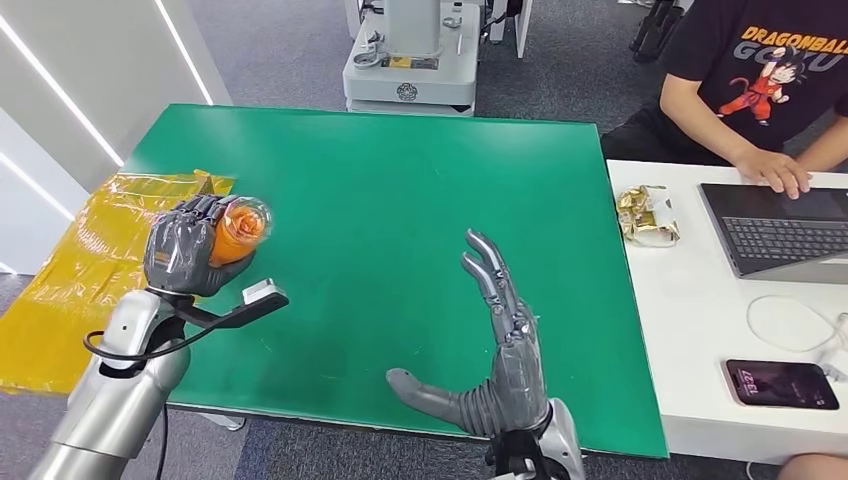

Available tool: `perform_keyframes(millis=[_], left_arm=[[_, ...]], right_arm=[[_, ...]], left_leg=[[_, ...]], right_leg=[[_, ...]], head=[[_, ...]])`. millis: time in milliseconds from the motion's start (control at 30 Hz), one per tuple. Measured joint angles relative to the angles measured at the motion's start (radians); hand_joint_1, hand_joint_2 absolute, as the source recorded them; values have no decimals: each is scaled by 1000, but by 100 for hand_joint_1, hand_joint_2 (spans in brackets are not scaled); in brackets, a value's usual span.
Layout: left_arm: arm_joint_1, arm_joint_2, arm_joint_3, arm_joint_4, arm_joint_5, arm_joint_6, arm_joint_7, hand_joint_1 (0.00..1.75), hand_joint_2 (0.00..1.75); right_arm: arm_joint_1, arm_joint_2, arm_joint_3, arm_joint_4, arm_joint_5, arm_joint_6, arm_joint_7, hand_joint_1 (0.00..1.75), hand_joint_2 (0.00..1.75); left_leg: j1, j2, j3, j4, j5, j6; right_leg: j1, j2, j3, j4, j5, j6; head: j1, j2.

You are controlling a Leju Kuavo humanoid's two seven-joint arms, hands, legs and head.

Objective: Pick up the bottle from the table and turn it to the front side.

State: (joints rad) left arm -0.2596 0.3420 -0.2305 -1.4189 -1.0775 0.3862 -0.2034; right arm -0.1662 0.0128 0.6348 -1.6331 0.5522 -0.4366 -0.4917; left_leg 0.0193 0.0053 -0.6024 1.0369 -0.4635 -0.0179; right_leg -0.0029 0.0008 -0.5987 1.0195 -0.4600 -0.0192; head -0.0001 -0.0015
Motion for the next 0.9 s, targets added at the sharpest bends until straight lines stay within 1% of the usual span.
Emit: perform_keyframes(millis=[133, 333, 433, 533, 633, 733, 900], left_arm=[[-23, 46, -11, 49, -97, -21, 36, 175, 175], [-19, 97, -33, 86, -104, -64, 44, 175, 175], [-13, 114, -50, 96, -114, -82, 49, 175, 175], [-14, 120, -65, 107, -129, -97, 50, 175, 175], [-32, 119, -86, 148, -175, -102, 48, 175, 175], [-69, 111, -117, 237, -226, -80, 38, 175, 175], [-146, 91, -178, 438, -299, -31, 5, 175, 175]], right_arm=[[7, -2, 0, -8, 2, -3, 0, 0, 175], [17, -8, 0, -14, -9, -5, -2, 0, 175], [16, -11, 0, -14, -18, -4, -4, 0, 175], [15, -12, 0, -14, -21, -3, -4, 0, 175], [14, -14, 1, -14, -28, -7, -4, 0, 175], [14, -16, 6, -14, -36, -12, -4, 0, 175], [7, -18, 21, -14, -46, -6, -3, 0, 175]], left_leg=[[0, 0, 0, 0, 0, 0], [0, 0, 0, 0, 0, 0], [0, 0, 0, 0, 0, 0], [0, 0, 0, 0, 0, 0], [0, 0, 0, 0, 0, 0], [0, 0, 0, 0, 0, 0], [0, 0, 0, 0, 0, 0]], right_leg=[[0, 0, 0, 0, 0, 0], [0, 0, 0, 0, 0, 0], [0, 0, 0, 0, 0, 0], [0, 0, 0, 0, 0, 0], [0, 0, 0, 0, 0, 0], [0, 0, 0, 0, 0, 0], [0, 0, 0, 0, 1, -1]], head=[[0, 0], [0, 0], [0, 0], [0, 0], [0, 0], [0, 0], [0, 0]])
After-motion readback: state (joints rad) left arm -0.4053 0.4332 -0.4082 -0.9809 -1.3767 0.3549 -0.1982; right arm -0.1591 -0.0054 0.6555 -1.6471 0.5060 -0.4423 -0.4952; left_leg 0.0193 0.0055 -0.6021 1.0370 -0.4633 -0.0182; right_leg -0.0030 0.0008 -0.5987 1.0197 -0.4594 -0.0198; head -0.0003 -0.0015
